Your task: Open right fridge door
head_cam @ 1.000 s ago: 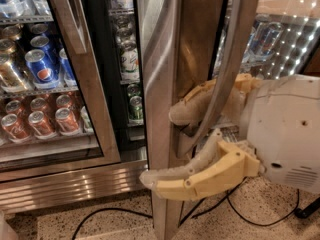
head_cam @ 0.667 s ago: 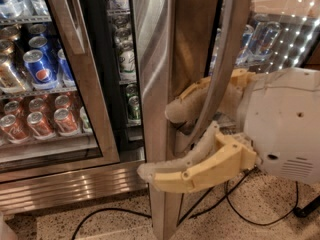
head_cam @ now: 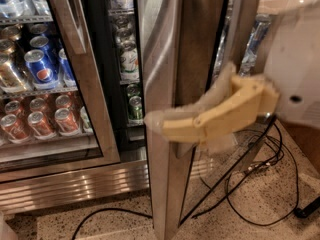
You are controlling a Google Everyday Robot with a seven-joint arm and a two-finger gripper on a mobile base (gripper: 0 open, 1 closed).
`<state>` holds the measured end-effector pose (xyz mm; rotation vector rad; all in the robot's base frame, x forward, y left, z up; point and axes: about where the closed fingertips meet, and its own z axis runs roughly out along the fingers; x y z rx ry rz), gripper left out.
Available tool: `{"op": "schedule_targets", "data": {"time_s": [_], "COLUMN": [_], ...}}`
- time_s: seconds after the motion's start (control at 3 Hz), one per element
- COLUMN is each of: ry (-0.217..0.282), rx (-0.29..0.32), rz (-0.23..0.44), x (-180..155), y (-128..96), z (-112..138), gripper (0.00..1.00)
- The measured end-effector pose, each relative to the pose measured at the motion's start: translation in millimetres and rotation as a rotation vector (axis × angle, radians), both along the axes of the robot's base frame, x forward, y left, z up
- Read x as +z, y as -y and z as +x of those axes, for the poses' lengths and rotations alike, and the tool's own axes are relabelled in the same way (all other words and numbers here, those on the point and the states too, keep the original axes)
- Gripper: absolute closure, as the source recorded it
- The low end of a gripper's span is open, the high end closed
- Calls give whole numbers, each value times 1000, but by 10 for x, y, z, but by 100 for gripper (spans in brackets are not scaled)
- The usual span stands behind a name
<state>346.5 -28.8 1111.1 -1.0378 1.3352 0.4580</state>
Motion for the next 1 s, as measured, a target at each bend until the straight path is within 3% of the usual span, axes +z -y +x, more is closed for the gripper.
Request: {"op": "schedule_targets", "data": {"time_s": [0.33, 0.67, 1.0], "ry": [35, 156, 173], "rx": [-8, -32, -33], "rz": [-6, -34, -35], "x": [128, 603, 687], "y": [10, 32, 26], "z": [19, 54, 44], "gripper": [0, 0, 0]}}
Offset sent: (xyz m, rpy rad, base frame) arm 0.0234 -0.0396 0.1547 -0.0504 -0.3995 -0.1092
